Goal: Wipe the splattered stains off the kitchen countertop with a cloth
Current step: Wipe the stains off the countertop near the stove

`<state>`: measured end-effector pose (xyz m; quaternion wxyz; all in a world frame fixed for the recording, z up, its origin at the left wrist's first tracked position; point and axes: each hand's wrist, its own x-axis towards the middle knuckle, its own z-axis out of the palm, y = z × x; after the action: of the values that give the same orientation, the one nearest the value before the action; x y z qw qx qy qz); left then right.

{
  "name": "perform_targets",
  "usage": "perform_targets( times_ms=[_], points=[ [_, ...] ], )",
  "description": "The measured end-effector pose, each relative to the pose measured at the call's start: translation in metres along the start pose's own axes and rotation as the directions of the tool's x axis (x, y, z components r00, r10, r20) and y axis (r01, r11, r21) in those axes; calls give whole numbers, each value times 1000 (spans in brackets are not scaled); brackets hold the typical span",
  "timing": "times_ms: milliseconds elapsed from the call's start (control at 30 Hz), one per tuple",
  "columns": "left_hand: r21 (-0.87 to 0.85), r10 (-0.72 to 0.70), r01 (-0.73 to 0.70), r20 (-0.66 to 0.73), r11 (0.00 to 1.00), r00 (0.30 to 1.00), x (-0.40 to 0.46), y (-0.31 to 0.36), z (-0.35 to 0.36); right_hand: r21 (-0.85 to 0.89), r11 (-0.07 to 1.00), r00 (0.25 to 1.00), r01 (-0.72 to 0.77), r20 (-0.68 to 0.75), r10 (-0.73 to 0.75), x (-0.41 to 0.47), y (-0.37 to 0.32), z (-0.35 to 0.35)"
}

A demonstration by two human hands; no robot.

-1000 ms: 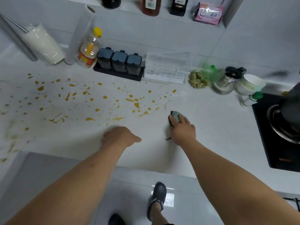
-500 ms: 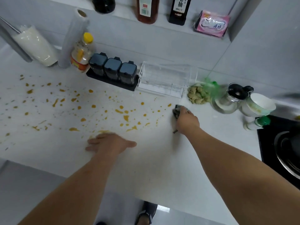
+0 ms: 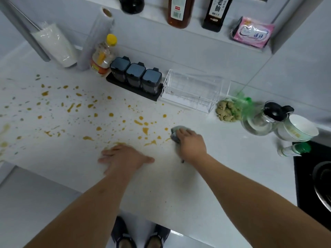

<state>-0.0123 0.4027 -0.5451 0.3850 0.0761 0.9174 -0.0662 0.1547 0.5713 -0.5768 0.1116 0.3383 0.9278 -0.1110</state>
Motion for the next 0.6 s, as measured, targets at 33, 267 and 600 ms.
perform_targets(
  times_ms=[33,267,600],
  points=[
    [1,0,0,3,1000,1000,-1,0,-1,-15,999,999,45,8,-45,-12,0,4],
    [14,13,-13,26,1000,1000,-2,-1,1,-17,964,964,-265,11,265,-8,58,-16],
    [-2,15,-15,13,1000,1000,3,1,5,265,959,981,-102,-134,142,5,-54,12]
  ],
)
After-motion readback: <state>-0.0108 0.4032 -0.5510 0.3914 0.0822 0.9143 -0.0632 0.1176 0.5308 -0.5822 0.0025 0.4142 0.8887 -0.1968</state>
